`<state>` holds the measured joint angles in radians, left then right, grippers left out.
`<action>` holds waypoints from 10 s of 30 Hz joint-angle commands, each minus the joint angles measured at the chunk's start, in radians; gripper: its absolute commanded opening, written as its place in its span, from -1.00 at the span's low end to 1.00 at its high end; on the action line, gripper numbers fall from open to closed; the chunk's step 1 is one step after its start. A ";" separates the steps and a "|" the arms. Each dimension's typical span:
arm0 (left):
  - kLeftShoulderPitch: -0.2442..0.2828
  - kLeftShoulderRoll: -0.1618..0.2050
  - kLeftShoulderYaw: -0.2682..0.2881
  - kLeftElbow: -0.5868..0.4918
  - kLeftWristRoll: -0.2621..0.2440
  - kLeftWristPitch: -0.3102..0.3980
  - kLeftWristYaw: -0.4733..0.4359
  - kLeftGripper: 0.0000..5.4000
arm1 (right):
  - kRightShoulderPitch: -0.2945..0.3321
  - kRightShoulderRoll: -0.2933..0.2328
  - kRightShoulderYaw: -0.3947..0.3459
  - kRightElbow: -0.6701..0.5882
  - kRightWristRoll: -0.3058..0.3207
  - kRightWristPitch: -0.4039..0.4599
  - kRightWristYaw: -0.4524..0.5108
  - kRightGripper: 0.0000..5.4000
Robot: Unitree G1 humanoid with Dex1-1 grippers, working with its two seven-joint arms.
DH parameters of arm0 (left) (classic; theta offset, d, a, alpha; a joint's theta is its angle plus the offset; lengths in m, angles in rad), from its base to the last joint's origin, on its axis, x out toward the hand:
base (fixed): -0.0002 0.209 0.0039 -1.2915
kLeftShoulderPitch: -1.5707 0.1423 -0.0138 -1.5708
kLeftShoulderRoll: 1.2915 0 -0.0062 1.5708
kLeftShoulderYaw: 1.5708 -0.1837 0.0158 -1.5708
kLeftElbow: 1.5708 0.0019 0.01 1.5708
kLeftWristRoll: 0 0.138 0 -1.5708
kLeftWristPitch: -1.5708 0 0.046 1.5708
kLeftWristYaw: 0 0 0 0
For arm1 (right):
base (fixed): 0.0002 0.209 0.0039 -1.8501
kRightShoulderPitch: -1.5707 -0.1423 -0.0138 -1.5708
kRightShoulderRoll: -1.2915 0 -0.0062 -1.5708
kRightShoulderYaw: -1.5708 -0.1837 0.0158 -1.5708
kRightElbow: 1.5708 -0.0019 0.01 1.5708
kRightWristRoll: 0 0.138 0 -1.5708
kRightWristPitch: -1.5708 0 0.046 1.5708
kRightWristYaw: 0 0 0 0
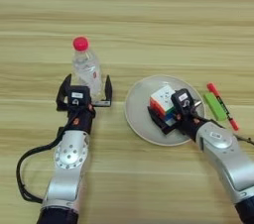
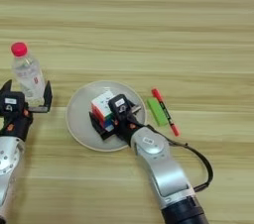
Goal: Move the objects on the table
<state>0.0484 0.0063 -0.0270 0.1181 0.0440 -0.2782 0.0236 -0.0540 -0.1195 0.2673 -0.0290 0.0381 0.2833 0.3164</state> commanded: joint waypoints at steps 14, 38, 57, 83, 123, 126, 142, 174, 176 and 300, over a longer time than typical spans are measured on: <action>-0.011 -0.003 -0.011 0.009 0.017 0.018 0.007 1.00 | -0.009 0.017 -0.022 0.019 0.011 -0.118 0.018 0.99; -0.019 -0.007 -0.007 0.024 0.024 0.011 0.007 1.00 | -0.020 0.023 -0.161 -0.039 0.062 -0.245 -0.019 0.99; -0.018 0.018 0.026 0.023 0.006 0.007 -0.015 1.00 | -0.033 0.003 -0.335 0.060 0.081 -0.354 -0.100 0.99; -0.103 0.079 0.065 0.018 -0.033 0.061 -0.102 1.00 | -0.035 0.059 -0.282 0.090 0.050 -0.355 -0.148 0.99; -0.247 0.057 0.087 0.165 -0.060 0.052 -0.077 1.00 | -0.040 0.061 -0.281 0.119 0.052 -0.360 -0.136 0.99; -0.255 0.056 0.089 0.179 -0.060 0.048 -0.075 1.00 | -0.040 0.061 -0.281 0.120 0.053 -0.360 -0.135 0.99; -0.273 0.052 0.094 0.210 -0.064 0.028 -0.082 0.93 | -0.040 0.062 -0.280 0.125 0.052 -0.361 -0.135 1.00; -0.238 0.057 0.103 0.094 -0.073 0.057 -0.094 0.18 | -0.034 0.063 -0.269 0.124 0.044 -0.369 -0.135 1.00; -0.232 0.056 0.101 0.071 -0.073 0.067 -0.095 0.18 | -0.033 0.063 -0.267 0.122 0.043 -0.369 -0.135 1.00; -0.039 0.004 -0.219 -0.505 -0.160 0.518 -0.210 0.16 | -0.019 0.095 0.123 -0.109 -0.050 -0.255 0.001 0.29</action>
<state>0.0207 0.0154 -0.2423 -0.3868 -0.1192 0.2508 -0.1873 -0.0690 -0.0375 0.3898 -0.1130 -0.0233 0.0186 0.3127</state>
